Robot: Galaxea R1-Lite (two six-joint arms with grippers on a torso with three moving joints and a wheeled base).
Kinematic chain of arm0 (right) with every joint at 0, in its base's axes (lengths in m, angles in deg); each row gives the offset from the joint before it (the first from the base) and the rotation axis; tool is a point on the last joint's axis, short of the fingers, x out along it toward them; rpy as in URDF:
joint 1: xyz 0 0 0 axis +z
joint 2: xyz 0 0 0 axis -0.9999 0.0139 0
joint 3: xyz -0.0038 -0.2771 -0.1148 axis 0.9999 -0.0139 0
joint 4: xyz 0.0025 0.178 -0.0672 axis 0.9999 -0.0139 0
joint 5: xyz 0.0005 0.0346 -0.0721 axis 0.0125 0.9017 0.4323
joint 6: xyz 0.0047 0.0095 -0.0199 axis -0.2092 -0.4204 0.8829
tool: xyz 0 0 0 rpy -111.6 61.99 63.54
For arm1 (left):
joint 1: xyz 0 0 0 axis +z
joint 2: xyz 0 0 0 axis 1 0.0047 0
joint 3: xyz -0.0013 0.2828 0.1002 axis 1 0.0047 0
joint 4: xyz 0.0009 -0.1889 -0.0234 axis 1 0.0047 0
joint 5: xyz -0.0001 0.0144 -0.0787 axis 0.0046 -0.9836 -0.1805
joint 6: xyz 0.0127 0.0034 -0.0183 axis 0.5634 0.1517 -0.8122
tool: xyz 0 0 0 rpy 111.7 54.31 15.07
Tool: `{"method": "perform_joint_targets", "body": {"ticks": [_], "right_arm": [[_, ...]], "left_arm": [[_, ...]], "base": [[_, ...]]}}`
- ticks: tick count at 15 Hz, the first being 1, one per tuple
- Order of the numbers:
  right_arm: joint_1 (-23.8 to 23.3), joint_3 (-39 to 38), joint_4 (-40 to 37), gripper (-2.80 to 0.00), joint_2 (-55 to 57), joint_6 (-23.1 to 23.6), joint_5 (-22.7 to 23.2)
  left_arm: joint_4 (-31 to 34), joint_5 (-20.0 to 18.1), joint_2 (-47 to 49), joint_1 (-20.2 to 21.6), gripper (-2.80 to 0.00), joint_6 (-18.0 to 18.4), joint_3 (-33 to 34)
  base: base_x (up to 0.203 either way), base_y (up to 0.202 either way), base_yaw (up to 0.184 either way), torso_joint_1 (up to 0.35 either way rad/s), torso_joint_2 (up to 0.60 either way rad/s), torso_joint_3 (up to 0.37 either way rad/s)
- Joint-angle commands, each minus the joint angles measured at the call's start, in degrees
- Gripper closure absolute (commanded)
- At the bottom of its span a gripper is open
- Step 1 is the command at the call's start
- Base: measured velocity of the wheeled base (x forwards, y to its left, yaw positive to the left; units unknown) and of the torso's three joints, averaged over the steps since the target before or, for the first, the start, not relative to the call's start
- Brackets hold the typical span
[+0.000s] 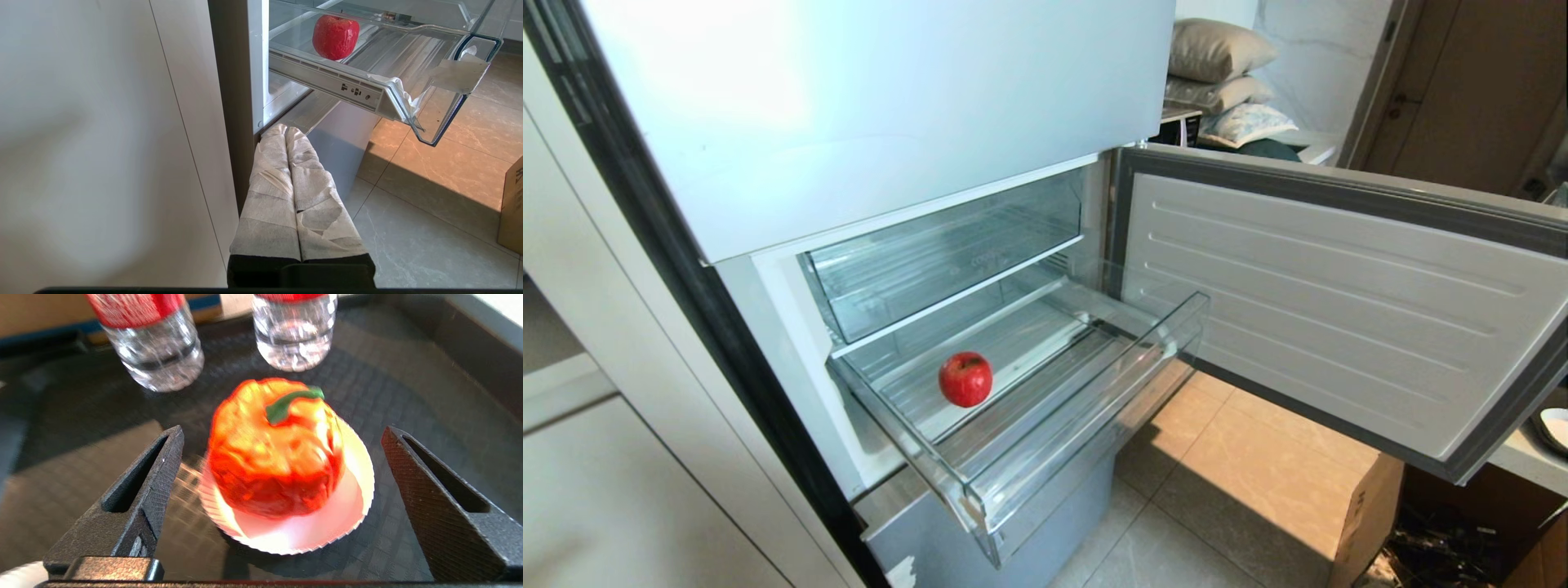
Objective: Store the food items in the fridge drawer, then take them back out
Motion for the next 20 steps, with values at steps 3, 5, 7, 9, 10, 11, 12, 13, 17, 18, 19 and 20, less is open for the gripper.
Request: {"method": "perform_joint_targets", "body": {"ticks": [3,5,7,9,10,11,12,13,17,18,19,20], "right_arm": [[-0.2,0.9,0.3,-2.80,1.8,0.0,0.1],[-0.2,3.0,0.3,-2.80,3.1,-0.1,0.0],[-0.2,4.9,0.3,-2.80,4.9,-0.2,0.0],[-0.2,6.5,0.3,-2.80,6.2,-0.1,0.0],[-0.2,6.9,0.3,-2.80,6.3,-0.1,0.1],[-0.2,7.1,0.3,-2.80,6.3,-0.1,0.1],[-0.2,7.3,0.3,-2.80,6.3,0.0,0.1],[-0.2,7.3,0.3,-2.80,6.3,0.1,0.2],[-0.1,7.1,0.3,0.00,6.2,0.1,0.4],[-0.2,7.1,0.3,0.00,5.9,0.0,0.3],[-0.3,7.0,0.3,0.00,5.0,-0.1,0.2],[-0.8,6.7,0.3,0.00,3.5,-0.2,0.1]], "left_arm": [[0.0,0.0,0.1,0.0,0.00,0.0,0.0],[0.0,0.0,0.1,0.0,0.00,0.0,0.0],[0.0,0.0,0.1,0.0,0.00,0.0,0.0],[0.1,0.0,0.1,0.0,0.00,0.0,0.0],[0.1,0.0,0.1,0.0,0.00,0.0,0.0],[0.1,0.0,0.1,0.0,0.00,0.0,0.0],[0.0,0.0,0.1,0.0,0.00,0.0,0.0],[0.0,0.0,0.1,0.0,0.00,0.0,0.0],[0.0,0.0,0.1,0.0,0.00,0.0,0.0],[0.0,0.0,0.1,0.0,0.00,0.0,0.0],[0.0,0.0,0.1,0.0,0.00,0.0,0.0],[0.0,0.0,0.1,0.0,0.00,0.0,0.0]], "base": [[0.000,0.000,0.000,0.000,0.00,0.000],[0.000,0.000,0.000,0.000,0.00,0.000],[0.000,0.000,0.000,0.000,0.00,0.000],[0.000,0.000,0.000,0.000,0.00,0.000],[0.000,0.000,0.000,0.000,0.00,0.000],[0.000,0.000,0.000,0.000,0.00,0.000],[0.000,0.000,0.000,0.000,0.00,0.000],[0.000,0.000,0.000,0.000,0.00,0.000],[0.000,0.000,0.000,0.000,0.00,0.000],[0.000,0.000,0.000,0.000,0.00,0.000],[0.000,0.000,0.000,0.000,0.00,0.000],[0.000,0.000,0.000,0.000,0.00,0.000]]}}
